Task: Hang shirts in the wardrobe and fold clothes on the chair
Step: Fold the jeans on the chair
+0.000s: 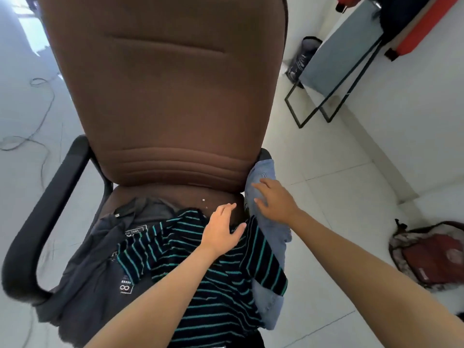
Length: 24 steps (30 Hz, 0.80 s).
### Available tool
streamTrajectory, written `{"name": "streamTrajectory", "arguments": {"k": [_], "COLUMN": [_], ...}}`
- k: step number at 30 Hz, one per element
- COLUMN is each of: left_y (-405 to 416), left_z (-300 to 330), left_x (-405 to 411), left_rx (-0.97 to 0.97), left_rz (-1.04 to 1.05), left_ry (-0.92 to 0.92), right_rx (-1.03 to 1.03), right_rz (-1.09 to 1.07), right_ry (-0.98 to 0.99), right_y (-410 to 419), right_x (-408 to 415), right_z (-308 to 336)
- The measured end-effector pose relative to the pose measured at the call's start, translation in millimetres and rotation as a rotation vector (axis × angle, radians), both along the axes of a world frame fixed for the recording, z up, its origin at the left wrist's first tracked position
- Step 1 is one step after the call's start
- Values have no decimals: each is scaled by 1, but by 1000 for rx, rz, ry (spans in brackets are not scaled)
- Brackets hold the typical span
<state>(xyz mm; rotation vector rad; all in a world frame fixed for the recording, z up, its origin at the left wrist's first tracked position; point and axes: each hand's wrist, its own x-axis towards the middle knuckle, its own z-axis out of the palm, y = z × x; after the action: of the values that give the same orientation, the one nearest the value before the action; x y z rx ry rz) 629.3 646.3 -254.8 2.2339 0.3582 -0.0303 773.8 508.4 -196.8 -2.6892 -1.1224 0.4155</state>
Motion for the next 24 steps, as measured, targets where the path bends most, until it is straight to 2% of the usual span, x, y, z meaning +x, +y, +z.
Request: {"name": "streamTrajectory", "arguments": {"k": [8, 13, 16, 19, 24], "left_y": [-32, -58, -64, -68, -73], "left_z": [-15, -27, -28, -26, -22], "left_x": [61, 79, 82, 83, 83], "left_rx": [-194, -333, -354, -354, -310], "left_rz": [120, 215, 292, 346, 400], "left_ry": [25, 10, -19, -31, -54], "right_rx": [-70, 11, -28, 0, -74], "right_rz": [113, 121, 145, 183, 209], "right_ry": [6, 147, 194, 325, 224], "right_y": [17, 16, 19, 18, 19], "right_x": [97, 121, 132, 143, 150], "right_z": [-33, -46, -41, -41, -38]}}
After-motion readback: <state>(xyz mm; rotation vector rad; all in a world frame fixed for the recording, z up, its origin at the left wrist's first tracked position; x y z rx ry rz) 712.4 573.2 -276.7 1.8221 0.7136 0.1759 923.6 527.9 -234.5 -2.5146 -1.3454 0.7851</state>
